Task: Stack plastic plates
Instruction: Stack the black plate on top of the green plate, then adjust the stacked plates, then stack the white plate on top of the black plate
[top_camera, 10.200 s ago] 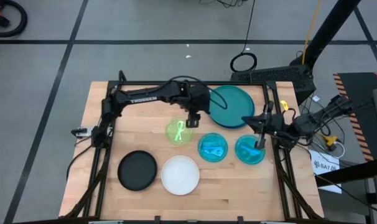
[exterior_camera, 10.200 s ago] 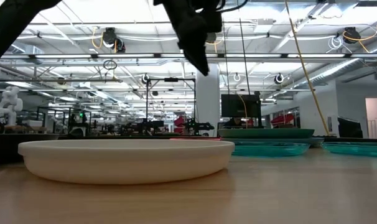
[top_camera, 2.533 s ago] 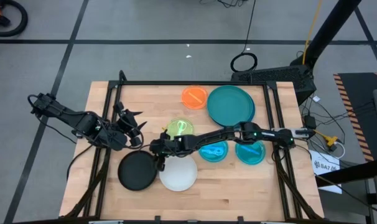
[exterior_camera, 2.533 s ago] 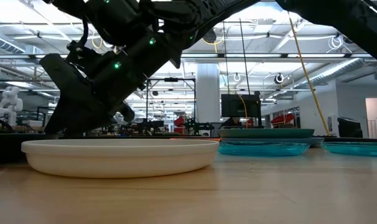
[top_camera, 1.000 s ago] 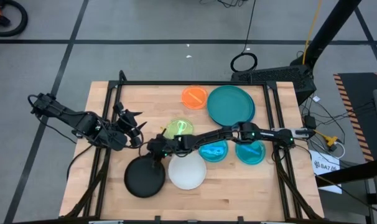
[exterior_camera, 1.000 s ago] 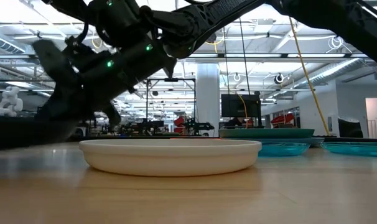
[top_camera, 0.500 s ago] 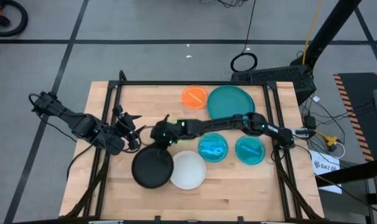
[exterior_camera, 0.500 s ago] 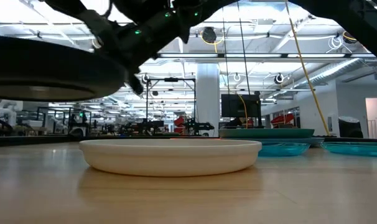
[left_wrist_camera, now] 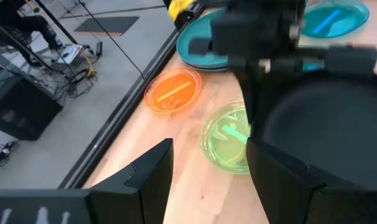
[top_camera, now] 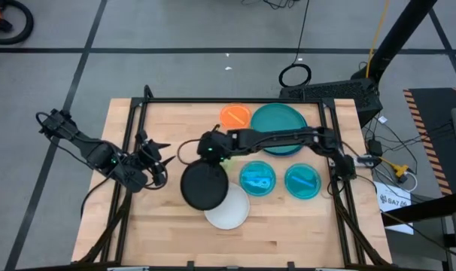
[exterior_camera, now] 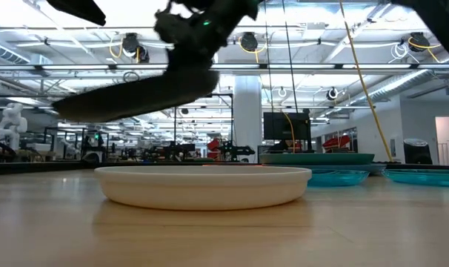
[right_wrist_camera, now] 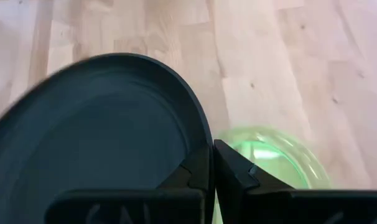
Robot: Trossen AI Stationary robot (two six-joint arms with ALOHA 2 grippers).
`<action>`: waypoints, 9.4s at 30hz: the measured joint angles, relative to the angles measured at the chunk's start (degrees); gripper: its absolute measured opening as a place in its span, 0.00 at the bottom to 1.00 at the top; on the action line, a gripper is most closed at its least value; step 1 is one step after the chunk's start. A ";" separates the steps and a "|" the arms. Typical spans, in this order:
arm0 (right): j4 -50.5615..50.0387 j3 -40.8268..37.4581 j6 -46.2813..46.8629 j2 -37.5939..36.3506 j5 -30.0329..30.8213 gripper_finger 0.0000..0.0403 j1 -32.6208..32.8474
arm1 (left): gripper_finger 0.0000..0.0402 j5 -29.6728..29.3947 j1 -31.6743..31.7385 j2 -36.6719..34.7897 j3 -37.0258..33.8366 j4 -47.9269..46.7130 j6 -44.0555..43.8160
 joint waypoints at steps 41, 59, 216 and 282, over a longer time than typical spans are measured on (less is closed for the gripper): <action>19.21 -56.07 -2.17 -48.07 -2.58 0.01 -33.93 | 0.52 -10.05 31.88 8.04 0.02 14.86 24.13; 38.17 -73.28 -1.86 -48.07 -9.96 0.01 -50.99 | 0.52 -10.01 42.38 8.02 0.02 13.95 24.56; -11.42 -13.58 10.61 -3.53 -3.37 0.02 7.57 | 0.52 -1.18 33.71 8.00 -0.02 5.23 28.38; -3.38 -13.65 13.39 0.91 -1.31 0.01 6.88 | 0.52 -1.33 33.22 7.98 0.00 0.18 22.90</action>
